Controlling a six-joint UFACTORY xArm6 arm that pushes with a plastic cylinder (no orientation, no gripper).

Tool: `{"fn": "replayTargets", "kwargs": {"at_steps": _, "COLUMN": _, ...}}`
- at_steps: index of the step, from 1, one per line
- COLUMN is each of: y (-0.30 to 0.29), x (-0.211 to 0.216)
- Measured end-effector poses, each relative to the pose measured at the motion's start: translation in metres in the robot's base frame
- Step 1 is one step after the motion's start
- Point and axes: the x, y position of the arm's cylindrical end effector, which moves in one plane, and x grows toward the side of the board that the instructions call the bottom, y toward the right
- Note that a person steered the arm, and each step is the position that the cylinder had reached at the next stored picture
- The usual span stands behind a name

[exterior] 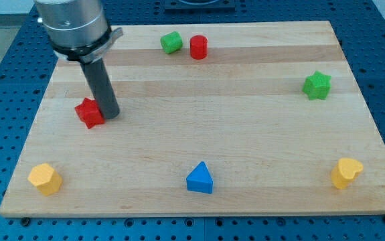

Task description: Slide the green circle closer to the red circle

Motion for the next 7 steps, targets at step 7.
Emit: {"fn": "replayTargets", "kwargs": {"at_steps": 7, "y": 0.07, "x": -0.08}}
